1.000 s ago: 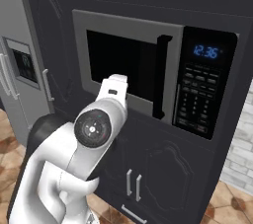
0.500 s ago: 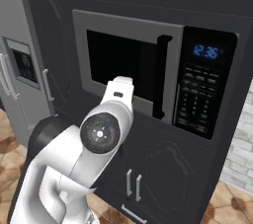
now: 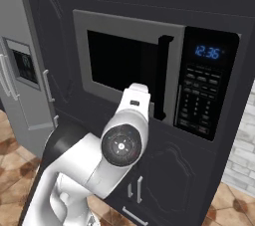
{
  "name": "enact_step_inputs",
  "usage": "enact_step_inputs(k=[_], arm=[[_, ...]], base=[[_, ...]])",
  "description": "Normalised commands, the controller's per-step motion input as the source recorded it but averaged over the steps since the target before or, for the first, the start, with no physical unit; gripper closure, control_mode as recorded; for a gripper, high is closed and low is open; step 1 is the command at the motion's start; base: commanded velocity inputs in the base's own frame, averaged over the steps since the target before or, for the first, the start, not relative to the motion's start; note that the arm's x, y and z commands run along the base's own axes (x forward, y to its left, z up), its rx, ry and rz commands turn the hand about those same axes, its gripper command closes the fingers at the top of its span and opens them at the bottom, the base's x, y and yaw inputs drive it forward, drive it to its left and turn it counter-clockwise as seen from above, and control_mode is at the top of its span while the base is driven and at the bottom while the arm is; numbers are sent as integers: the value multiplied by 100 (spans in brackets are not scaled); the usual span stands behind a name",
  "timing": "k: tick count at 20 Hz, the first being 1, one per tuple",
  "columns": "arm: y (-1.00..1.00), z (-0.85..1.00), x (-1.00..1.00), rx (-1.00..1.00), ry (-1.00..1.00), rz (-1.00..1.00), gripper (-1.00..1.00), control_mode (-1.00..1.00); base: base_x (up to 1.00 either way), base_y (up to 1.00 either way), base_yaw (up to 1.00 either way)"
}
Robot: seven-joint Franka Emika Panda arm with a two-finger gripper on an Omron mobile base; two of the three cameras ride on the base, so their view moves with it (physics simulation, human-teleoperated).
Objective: Place the bowl containing the shrimp and fish in the microwave. Close the microwave door and press the start button to microwave the meal.
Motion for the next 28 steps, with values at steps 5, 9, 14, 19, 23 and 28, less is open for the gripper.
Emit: enact_step_inputs(k=[5, 9, 14, 19, 23, 28], arm=[[-57, -34, 11, 2, 0, 0, 100, -100], [-36, -37, 22, 3, 0, 0, 100, -100], [-1, -29, 35, 2, 0, 0, 100, -100], [0, -20, 43, 3, 0, 0, 100, -100], [-4, -16, 37, 4, 0, 0, 100, -100], [-17, -22, 29, 1, 0, 0, 100, -100]], base=[[0, 0, 0], [0, 0, 0], [0, 0, 0], [0, 0, 0], [0, 0, 0], [0, 0, 0]])
